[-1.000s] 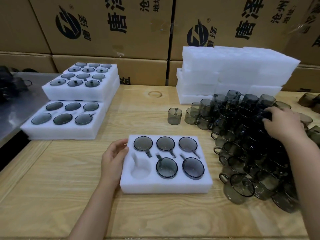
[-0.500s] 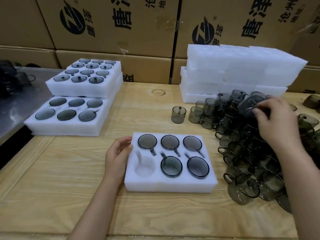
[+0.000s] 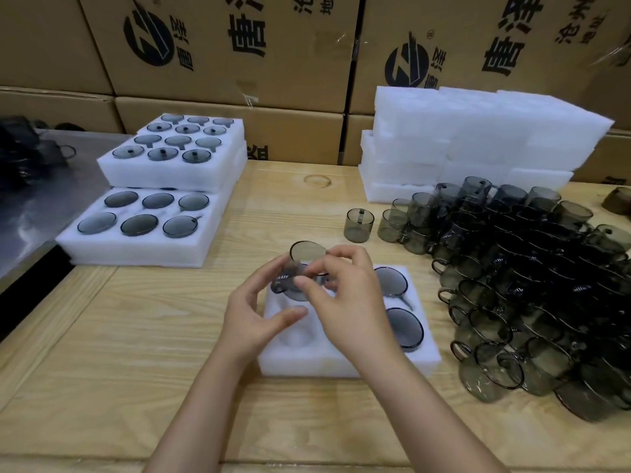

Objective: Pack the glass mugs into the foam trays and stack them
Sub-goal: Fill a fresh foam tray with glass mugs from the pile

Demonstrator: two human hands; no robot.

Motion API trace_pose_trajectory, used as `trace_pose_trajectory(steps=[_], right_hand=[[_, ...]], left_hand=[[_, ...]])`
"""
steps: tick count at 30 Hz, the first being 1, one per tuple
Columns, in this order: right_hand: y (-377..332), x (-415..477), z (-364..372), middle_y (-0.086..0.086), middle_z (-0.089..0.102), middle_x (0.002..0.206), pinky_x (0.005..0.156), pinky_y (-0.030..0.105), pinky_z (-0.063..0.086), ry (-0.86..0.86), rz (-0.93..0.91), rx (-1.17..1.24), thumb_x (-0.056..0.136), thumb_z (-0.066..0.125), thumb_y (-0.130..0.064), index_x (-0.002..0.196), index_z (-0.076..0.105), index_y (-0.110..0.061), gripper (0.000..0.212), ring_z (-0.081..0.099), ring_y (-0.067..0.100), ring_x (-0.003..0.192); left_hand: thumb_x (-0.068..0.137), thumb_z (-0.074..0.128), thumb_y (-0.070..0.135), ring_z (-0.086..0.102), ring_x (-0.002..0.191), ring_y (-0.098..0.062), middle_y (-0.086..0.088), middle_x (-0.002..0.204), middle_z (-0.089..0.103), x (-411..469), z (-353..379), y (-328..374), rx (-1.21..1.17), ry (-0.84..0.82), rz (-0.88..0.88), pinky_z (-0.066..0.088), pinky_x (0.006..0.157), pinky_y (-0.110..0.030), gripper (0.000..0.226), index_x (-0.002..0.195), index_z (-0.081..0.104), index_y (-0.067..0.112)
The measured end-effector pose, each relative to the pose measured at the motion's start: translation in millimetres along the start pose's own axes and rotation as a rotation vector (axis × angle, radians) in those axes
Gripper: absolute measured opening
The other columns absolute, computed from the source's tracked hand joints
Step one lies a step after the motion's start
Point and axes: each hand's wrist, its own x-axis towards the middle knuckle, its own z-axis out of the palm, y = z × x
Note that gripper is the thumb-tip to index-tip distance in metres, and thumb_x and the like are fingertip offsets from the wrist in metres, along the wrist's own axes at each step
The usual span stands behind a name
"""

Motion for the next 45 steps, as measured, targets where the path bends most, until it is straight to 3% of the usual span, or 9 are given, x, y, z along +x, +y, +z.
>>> trace_pose_trajectory(steps=[3,6,10,18,24,29,35,41,45], right_hand=[[-1.4,-5.1,6.3,-0.008,0.038,0.113,0.084,0.023,0.047,-0.021,-0.010,0.029,0.080,0.069,-0.032,0.085,0.065,-0.031,0.006,0.053,0.005,0.095],[3.7,-0.8,-2.7,-0.014,0.041,0.126,0.096,0.017,0.038,-0.139,-0.047,0.094,0.082,0.067,-0.028,0.113,0.056,-0.036,0.034,0.044,-0.004,0.115],[10.2,9.3,-17.5,-0.013,0.049,0.129,0.101,0.022,0.036,-0.341,-0.075,0.077,0.084,0.067,-0.020,0.134,0.045,-0.032,0.056,0.047,0.002,0.117],[18.6,-5.3,-12.2,-0.017,0.052,0.100,0.081,0.019,0.045,-0.166,0.014,-0.028,0.070,0.074,-0.047,0.119,0.058,-0.037,0.052,0.051,0.000,0.092],[3.6,-16.1,10.5,-0.008,0.051,0.106,0.072,0.027,0.041,-0.022,-0.074,-0.462,0.068,0.060,-0.068,0.117,0.053,-0.027,0.064,0.054,0.012,0.099],[-7.3,-18.9,26.3,0.000,0.061,0.066,0.048,0.023,0.042,0.205,-0.185,-0.749,0.051,0.075,-0.066,0.077,0.067,-0.012,0.061,0.060,0.018,0.059],[-7.1,-17.8,28.8,-0.002,0.058,0.058,0.046,0.022,0.040,0.180,-0.142,-0.842,0.047,0.072,-0.071,0.069,0.062,-0.016,0.060,0.057,0.016,0.052],[2.9,-10.5,17.6,0.001,0.059,0.097,0.068,0.029,0.034,-0.099,-0.210,-0.679,0.075,0.059,-0.064,0.112,0.051,-0.017,0.060,0.054,0.021,0.091],[3.9,-3.0,15.9,0.001,0.056,0.102,0.066,0.029,0.030,-0.178,-0.232,-0.691,0.079,0.055,-0.063,0.112,0.046,-0.017,0.058,0.052,0.022,0.098]], left_hand=[[0.060,0.080,0.031,0.061,0.113,-0.026,-0.005,0.114,0.070,2.6,-2.6,-0.7,-0.058,0.072,-0.025,0.046,0.098,-0.037,0.061,0.117,0.062,0.017],[0.059,0.079,0.026,0.062,0.110,-0.030,-0.008,0.109,0.071,2.2,-6.2,-1.2,-0.144,0.003,-0.036,0.045,0.097,-0.047,0.058,0.113,0.064,0.010],[0.063,0.075,0.024,0.061,0.114,-0.022,-0.001,0.113,0.070,1.8,-6.4,-0.8,-0.191,-0.096,-0.075,0.046,0.096,-0.033,0.050,0.112,0.070,0.019],[0.088,0.039,0.015,0.051,0.126,-0.031,-0.018,0.130,0.059,3.1,-2.6,-4.2,-0.383,-0.011,-0.172,0.039,0.107,-0.043,0.042,0.122,0.059,0.000],[0.088,0.040,0.015,0.052,0.127,-0.018,-0.007,0.127,0.063,2.8,-0.5,-1.2,-0.173,-0.090,-0.083,0.038,0.103,-0.023,0.042,0.125,0.057,0.004],[0.086,0.042,0.017,0.045,0.133,-0.012,-0.005,0.128,0.062,3.7,-1.4,-2.2,-0.159,-0.074,-0.145,0.032,0.109,-0.023,0.041,0.122,0.059,0.007],[0.082,0.047,0.014,0.057,0.119,-0.018,-0.011,0.121,0.065,3.5,1.1,3.2,-0.205,0.081,-0.131,0.043,0.099,-0.025,0.036,0.115,0.061,0.008],[0.086,0.046,0.014,0.060,0.115,-0.023,-0.013,0.115,0.067,2.5,0.2,14.0,-0.180,0.192,-0.056,0.044,0.097,-0.026,0.029,0.110,0.063,0.010],[0.085,0.048,0.015,0.063,0.108,-0.015,-0.012,0.112,0.068,6.6,2.7,26.9,-0.107,0.172,-0.063,0.045,0.091,-0.020,0.028,0.107,0.063,0.011]])
